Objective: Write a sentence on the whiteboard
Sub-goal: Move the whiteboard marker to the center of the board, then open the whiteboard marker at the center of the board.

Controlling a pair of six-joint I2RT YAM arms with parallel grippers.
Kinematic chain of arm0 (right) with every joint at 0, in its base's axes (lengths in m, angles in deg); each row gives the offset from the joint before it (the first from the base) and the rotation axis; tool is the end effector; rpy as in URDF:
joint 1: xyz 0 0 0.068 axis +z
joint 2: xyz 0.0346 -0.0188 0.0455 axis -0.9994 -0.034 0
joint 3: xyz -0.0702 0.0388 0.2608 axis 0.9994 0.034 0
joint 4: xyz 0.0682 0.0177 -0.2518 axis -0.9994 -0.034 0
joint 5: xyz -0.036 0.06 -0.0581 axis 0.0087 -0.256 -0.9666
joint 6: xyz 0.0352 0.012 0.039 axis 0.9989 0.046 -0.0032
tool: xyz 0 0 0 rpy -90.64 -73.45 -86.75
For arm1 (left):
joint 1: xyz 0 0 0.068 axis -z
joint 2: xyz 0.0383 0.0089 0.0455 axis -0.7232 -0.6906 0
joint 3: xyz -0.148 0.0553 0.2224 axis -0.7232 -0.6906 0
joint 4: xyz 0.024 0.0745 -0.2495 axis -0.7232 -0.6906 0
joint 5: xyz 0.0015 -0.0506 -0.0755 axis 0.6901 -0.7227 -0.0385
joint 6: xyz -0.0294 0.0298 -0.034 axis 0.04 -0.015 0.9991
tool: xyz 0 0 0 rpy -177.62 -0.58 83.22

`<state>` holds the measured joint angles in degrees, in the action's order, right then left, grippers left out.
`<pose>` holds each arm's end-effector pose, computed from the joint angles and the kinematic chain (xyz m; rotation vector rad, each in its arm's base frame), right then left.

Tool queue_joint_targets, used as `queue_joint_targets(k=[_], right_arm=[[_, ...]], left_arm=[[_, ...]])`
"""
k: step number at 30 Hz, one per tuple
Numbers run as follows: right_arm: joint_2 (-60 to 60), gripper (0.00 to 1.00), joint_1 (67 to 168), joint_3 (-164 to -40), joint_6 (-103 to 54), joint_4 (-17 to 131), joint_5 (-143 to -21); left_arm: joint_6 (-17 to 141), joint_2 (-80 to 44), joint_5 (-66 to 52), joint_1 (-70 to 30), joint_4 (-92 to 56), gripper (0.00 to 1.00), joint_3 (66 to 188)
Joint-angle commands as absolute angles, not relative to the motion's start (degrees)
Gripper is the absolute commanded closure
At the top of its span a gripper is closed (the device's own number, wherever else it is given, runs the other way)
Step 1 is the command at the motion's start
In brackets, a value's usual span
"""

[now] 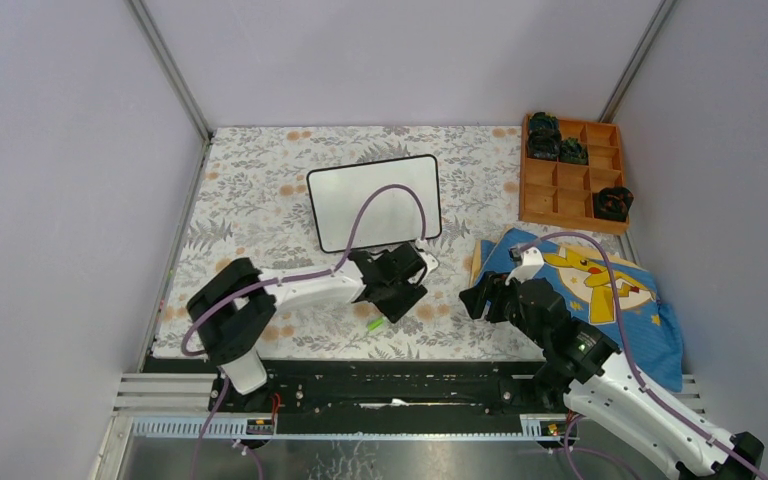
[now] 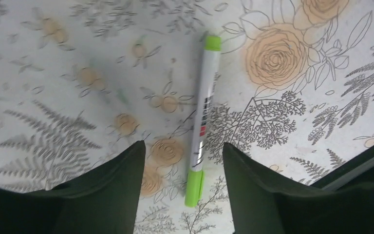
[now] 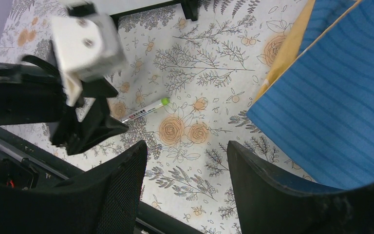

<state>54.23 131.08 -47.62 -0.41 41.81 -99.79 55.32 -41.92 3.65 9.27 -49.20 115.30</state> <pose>0.1034 0.0875 0.2293 -0.0853 1.9987 0.6717 0.1890 -0.2732 0.1653 1.1799 2.5168 -0.2175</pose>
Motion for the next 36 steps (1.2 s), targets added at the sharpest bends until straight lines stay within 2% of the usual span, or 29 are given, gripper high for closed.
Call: queue_joint_targets(k=[1,4,6,12,16,22,25,36], right_arm=[[53.59,0.32,131.47,-49.39,-0.74,43.0,-99.96],[51.32,0.32,131.47,-49.56,-1.45,45.33,-97.66],[48.25,0.33,131.47,-50.04,-2.24,48.37,-94.92],[29.25,0.36,131.59,-55.85,-4.51,62.01,-83.63],[14.8,0.37,132.69,-62.79,-6.96,67.19,-79.38],[-3.48,0.36,133.57,-73.54,-11.05,67.74,-76.25],[-8.95,0.36,133.58,-76.33,-12.01,67.09,-75.27],[-16.57,0.35,133.58,-77.91,-12.34,65.26,-73.5]], left_arm=[[61.5,-32.59,10.84,7.59,-48.39,0.27,113.58],[66.26,-23.4,13.41,5.31,-47.98,0.16,110.46],[68.7,-16.22,16.63,4.36,-47.02,0.12,107.46],[70.52,5.67,24.0,3.97,-42.85,0.1,98.43],[70.41,15.15,26.36,4.1,-39.99,0.1,94.07],[70.39,19.19,28.77,4.05,-38.55,0.09,93.21],[70.93,19.0,29.19,4.15,-39.99,0.09,94.01],[71.12,19.96,29.63,4.7,-40.53,0.09,94.27]])
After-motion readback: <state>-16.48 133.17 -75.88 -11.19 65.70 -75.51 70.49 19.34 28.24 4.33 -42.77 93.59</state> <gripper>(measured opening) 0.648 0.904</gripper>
